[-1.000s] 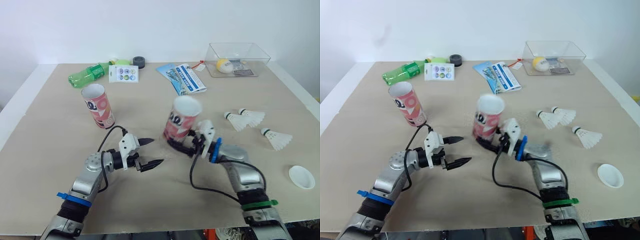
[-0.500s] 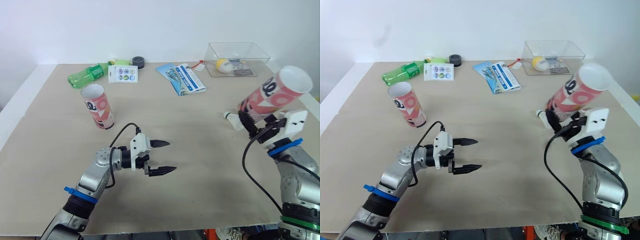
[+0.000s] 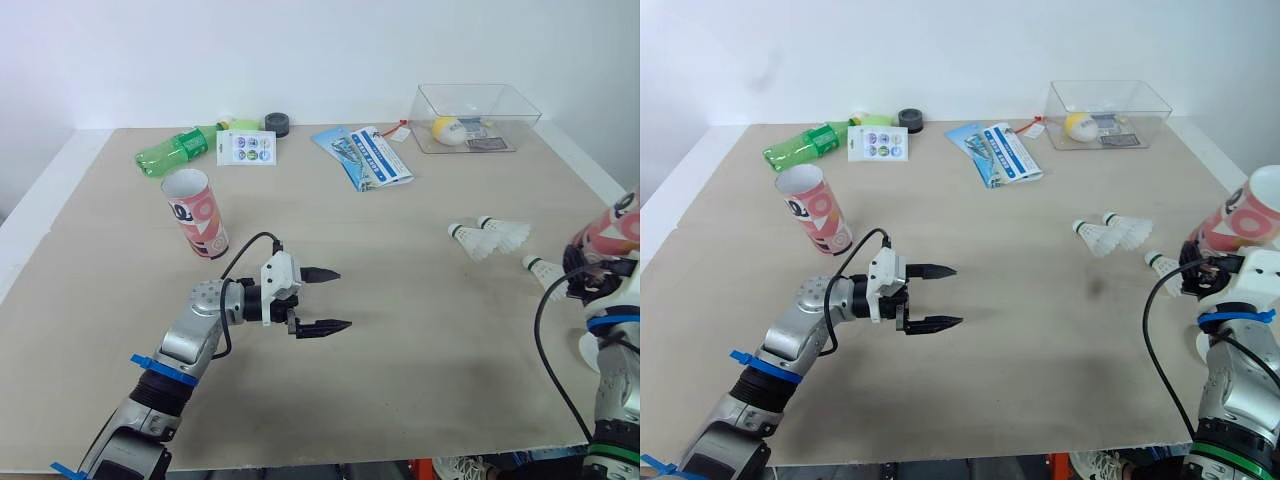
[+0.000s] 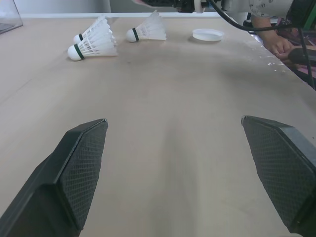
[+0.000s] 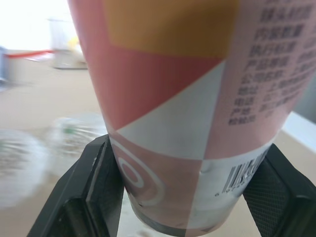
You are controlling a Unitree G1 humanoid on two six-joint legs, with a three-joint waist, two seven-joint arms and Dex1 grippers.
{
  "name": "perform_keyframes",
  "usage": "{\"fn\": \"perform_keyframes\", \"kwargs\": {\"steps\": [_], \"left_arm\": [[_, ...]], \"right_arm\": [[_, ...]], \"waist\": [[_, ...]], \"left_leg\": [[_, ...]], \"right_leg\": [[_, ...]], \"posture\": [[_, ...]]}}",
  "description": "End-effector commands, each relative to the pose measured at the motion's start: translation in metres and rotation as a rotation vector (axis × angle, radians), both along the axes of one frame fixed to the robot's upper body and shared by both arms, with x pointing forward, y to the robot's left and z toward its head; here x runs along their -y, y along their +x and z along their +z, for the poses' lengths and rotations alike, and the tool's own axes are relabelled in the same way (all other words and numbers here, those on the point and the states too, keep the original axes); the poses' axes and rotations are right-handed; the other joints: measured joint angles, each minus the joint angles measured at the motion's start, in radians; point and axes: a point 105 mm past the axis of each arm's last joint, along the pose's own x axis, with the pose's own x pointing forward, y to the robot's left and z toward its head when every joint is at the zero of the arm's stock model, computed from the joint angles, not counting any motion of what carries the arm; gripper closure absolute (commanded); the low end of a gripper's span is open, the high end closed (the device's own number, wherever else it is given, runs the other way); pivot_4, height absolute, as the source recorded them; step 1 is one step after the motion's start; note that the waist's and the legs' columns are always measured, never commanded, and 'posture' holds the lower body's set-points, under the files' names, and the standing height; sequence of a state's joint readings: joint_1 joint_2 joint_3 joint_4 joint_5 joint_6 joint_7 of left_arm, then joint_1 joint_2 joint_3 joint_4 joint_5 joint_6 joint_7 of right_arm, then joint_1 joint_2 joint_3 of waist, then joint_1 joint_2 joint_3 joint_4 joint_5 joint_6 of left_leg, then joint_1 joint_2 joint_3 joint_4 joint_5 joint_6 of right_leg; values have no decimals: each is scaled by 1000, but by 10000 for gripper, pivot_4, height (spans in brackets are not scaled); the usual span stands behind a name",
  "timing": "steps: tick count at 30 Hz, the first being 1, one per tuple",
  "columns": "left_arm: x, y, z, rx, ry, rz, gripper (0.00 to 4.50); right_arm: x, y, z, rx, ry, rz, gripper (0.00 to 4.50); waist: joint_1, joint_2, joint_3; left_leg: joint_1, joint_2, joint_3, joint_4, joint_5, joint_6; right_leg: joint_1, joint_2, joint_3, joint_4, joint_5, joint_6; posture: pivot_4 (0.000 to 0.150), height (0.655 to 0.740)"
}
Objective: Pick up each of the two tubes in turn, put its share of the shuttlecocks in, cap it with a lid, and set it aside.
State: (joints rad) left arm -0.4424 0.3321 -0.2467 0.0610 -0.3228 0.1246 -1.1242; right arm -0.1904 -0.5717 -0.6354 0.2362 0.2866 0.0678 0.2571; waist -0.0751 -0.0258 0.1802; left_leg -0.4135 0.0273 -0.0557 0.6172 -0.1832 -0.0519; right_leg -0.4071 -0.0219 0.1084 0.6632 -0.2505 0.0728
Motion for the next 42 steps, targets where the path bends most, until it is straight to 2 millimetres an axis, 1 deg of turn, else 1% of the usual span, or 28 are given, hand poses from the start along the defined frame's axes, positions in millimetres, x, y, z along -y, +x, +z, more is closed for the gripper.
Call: {"fn": "perform_keyframes", "kwargs": {"steps": [1, 6, 13, 17, 23, 34, 35, 36, 37, 42], "left_arm": [[-2, -2, 8, 30, -17, -4, 0], [-4, 0, 7, 33, -8, 4, 0], [0, 1, 12, 30, -23, -8, 0], [3, -4, 12, 20, -26, -31, 0], [4, -6, 10, 17, -20, -33, 0], [3, -4, 10, 21, -14, -23, 0], [3, -4, 10, 21, -14, -23, 0], [3, -4, 10, 21, -14, -23, 0], [3, -4, 10, 22, -14, -22, 0], [3, -4, 9, 19, -11, -26, 0]], "right_arm": [[21, -15, 22, 66, -51, -106, 13134], [33, -27, 15, 43, -34, -186, 13134], [52, -52, -13, -10, 40, -321, 13134], [64, -63, -21, -22, 85, -390, 13134], [74, -65, -36, -33, 186, -420, 13134], [76, -55, -51, -49, 249, -399, 13134], [75, -54, -51, -45, 260, -392, 4791], [75, -54, -50, -44, 251, -390, 1327], [75, -53, -49, -47, 237, -387, 597], [73, -53, -45, -58, 199, -369, 597]], "waist": [[0, 0, 0], [1, 0, 0], [1, 0, 0], [-1, 1, 0], [-1, 1, 0], [-2, 1, 0], [-2, 1, 0], [-2, 1, 0], [-2, 1, 0], [-2, 1, 0]], "left_leg": [[0, 0, 0, 0, 0, 0], [0, 0, 0, 0, 0, 0], [0, 0, 0, 0, 0, 0], [1, 0, 1, 0, 0, 0], [2, 0, 1, 0, 0, 0], [3, 0, 2, 0, 0, 1], [3, 0, 2, 0, 0, 0], [3, 0, 2, 0, 0, 0], [3, 0, 2, 0, 0, 1], [3, 0, 2, 0, 0, 0]], "right_leg": [[0, 0, 0, 0, 0, -1], [0, 0, 0, 0, -1, -1], [0, 0, 1, 0, -2, -3], [1, 0, 2, 0, -2, -3], [2, 0, 2, 0, -1, -4], [2, 0, 2, 0, -1, -3], [2, 0, 2, 0, -1, -3], [2, 0, 2, 0, -1, -3], [2, 0, 2, 0, -1, -3], [3, 0, 3, 0, -1, -3]], "posture": [[1500, 7400], [1500, 7400], [1500, 7400], [1500, 7400], [1500, 7400], [1500, 7400], [1500, 7400], [1500, 7400], [1500, 7400], [1500, 7400]]}}
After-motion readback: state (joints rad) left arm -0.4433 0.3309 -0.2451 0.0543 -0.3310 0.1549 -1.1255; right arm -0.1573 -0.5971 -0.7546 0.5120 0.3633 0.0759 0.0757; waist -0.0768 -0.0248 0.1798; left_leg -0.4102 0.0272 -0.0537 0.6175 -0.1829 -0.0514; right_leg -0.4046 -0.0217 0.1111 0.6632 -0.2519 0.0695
